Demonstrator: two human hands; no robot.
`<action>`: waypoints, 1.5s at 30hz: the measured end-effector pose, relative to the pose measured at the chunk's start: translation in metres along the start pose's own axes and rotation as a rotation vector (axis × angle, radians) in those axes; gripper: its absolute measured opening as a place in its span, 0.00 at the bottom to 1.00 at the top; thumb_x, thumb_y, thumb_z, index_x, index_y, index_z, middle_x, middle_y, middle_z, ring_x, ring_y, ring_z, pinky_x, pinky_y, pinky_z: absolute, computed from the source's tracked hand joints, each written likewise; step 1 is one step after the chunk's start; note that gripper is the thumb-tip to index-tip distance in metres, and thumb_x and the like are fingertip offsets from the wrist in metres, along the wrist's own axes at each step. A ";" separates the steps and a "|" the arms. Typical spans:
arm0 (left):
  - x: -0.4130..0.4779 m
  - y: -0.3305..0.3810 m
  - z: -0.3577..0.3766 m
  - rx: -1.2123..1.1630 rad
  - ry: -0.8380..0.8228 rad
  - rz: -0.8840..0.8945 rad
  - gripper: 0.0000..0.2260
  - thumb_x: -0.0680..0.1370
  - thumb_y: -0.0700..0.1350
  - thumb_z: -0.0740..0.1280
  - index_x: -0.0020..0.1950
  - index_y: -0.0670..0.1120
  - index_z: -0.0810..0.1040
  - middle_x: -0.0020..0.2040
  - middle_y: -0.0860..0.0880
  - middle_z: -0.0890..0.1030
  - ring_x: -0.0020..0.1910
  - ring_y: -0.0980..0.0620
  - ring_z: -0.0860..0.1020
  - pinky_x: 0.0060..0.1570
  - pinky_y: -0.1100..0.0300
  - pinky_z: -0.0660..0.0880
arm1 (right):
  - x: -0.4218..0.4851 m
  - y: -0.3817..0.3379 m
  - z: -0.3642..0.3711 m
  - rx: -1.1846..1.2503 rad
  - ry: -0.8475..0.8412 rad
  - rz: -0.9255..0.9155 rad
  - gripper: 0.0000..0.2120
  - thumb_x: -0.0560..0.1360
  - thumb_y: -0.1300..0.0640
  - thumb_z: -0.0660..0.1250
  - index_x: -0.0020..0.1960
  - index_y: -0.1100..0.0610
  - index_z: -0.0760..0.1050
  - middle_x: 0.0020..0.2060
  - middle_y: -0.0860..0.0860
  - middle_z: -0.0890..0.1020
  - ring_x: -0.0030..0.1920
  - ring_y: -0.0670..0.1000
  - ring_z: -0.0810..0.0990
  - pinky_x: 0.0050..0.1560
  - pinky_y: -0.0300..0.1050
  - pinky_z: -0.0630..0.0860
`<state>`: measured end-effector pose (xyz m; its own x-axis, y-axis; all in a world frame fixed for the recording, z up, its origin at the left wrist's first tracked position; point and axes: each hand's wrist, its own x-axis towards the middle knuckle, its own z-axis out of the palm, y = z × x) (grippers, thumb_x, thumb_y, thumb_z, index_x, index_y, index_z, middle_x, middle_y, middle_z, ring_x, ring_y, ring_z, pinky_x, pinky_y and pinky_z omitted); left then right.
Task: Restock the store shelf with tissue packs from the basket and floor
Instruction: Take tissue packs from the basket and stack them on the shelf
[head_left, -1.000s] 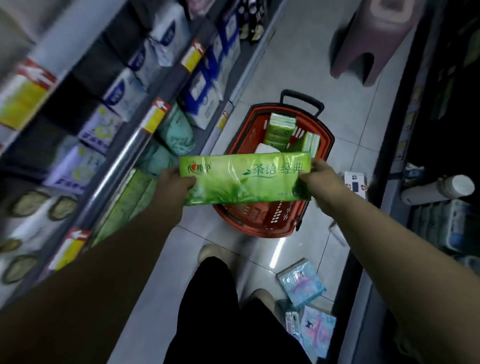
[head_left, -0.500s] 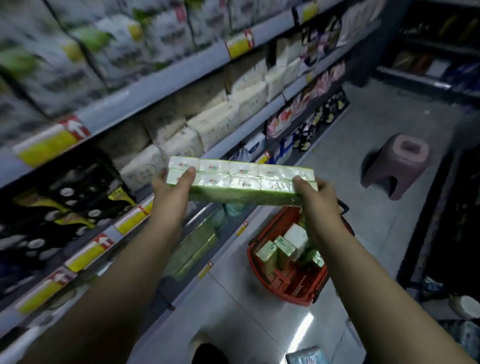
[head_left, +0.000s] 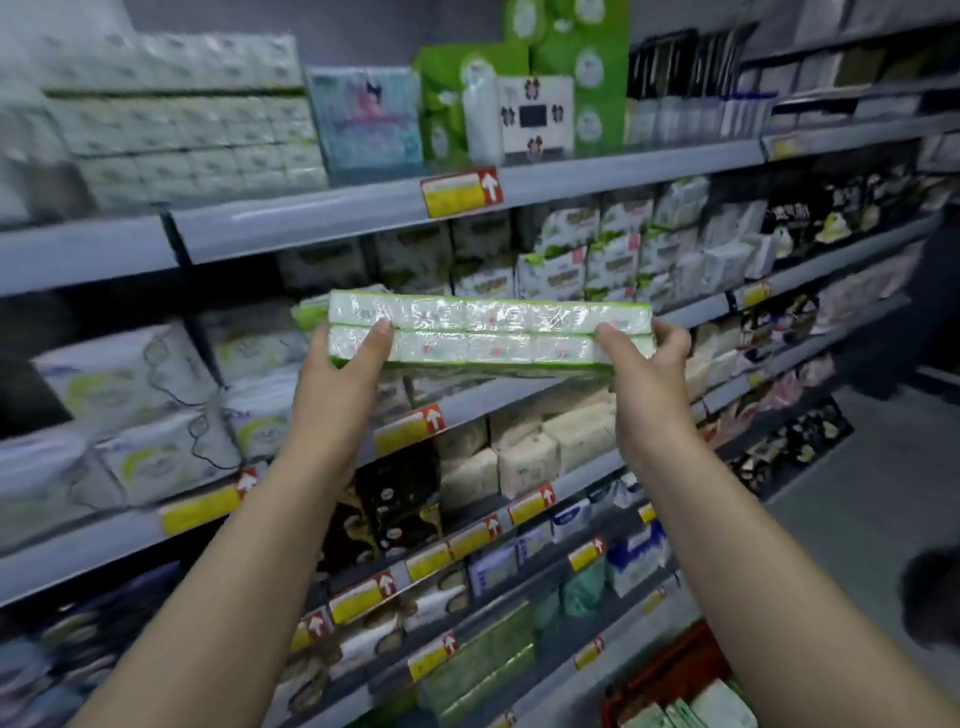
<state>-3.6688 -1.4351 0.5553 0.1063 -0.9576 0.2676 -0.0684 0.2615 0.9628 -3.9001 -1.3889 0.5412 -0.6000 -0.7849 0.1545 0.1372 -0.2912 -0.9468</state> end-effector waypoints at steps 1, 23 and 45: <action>0.002 0.009 -0.009 0.006 0.027 0.027 0.41 0.65 0.71 0.67 0.75 0.56 0.63 0.73 0.53 0.69 0.69 0.51 0.70 0.65 0.45 0.70 | 0.001 -0.007 0.009 0.001 -0.021 -0.014 0.19 0.78 0.50 0.67 0.61 0.46 0.58 0.56 0.46 0.69 0.52 0.48 0.71 0.53 0.47 0.66; 0.123 0.135 -0.146 0.145 0.417 0.401 0.26 0.72 0.59 0.69 0.65 0.49 0.70 0.62 0.49 0.76 0.59 0.49 0.76 0.61 0.53 0.72 | 0.064 -0.108 0.239 0.056 -0.386 -0.413 0.35 0.76 0.46 0.69 0.77 0.50 0.57 0.74 0.48 0.65 0.73 0.50 0.64 0.69 0.44 0.63; 0.334 0.187 -0.185 0.354 0.464 0.331 0.29 0.70 0.41 0.66 0.70 0.43 0.62 0.65 0.42 0.71 0.60 0.40 0.74 0.56 0.44 0.76 | 0.215 -0.133 0.468 -0.294 -0.386 -0.528 0.21 0.77 0.49 0.67 0.65 0.58 0.70 0.59 0.53 0.77 0.59 0.56 0.76 0.56 0.46 0.71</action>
<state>-3.4625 -1.6833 0.8317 0.4336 -0.6623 0.6110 -0.4833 0.4014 0.7780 -3.6784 -1.7744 0.8324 -0.1988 -0.7328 0.6508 -0.3451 -0.5692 -0.7463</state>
